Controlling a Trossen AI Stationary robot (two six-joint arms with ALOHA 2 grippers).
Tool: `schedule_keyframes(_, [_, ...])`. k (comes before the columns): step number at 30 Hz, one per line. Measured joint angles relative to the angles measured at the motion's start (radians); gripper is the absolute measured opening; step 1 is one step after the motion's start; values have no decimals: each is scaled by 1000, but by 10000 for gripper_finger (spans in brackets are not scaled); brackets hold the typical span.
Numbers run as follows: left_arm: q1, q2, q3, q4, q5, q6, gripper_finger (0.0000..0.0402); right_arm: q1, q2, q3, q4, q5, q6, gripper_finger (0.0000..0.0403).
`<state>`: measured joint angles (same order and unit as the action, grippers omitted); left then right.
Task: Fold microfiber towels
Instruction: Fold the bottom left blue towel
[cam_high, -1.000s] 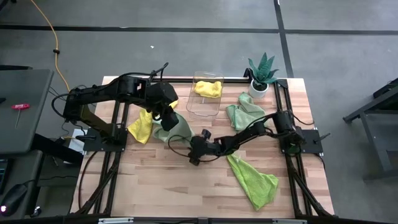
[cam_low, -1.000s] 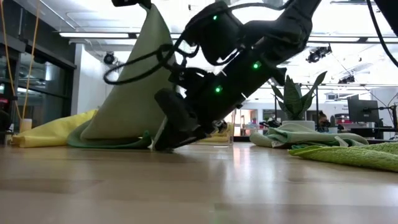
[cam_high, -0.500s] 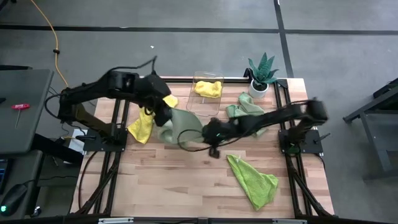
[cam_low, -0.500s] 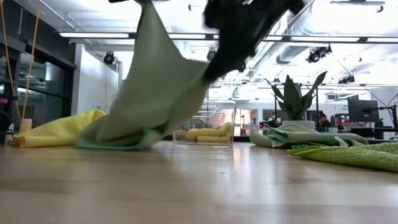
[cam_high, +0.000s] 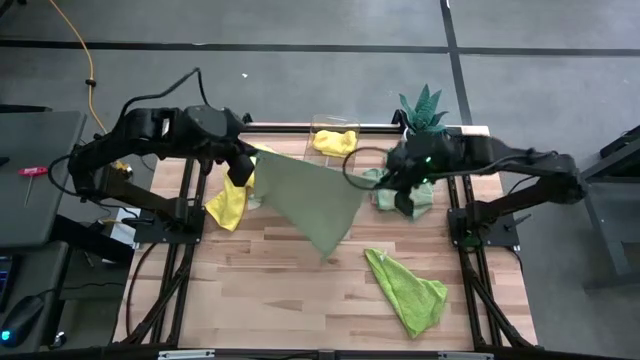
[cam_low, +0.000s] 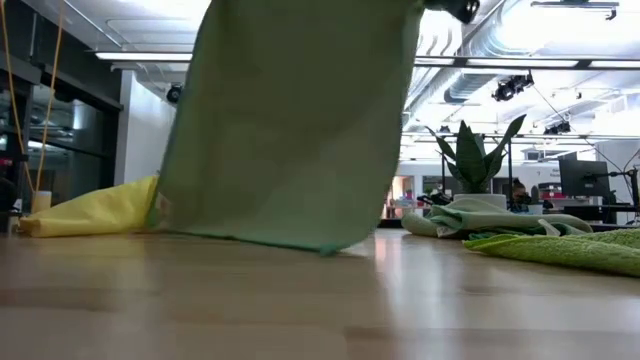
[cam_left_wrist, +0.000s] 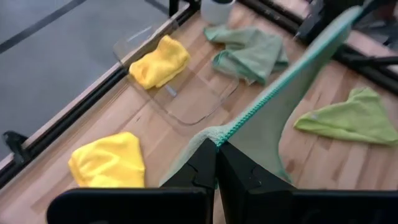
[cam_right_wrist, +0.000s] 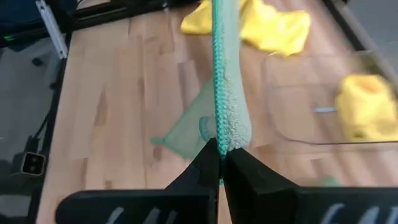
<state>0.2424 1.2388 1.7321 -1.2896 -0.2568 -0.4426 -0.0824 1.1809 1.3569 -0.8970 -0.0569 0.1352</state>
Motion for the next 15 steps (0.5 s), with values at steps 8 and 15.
schedule_keyframes(8, [1,-8,21,110,80,143,0,-103,76,279,-255,50,-148,0])
schedule_keyframes(15, [20,-15,51,108,-3,316,0,-166,172,438,-333,49,-288,0])
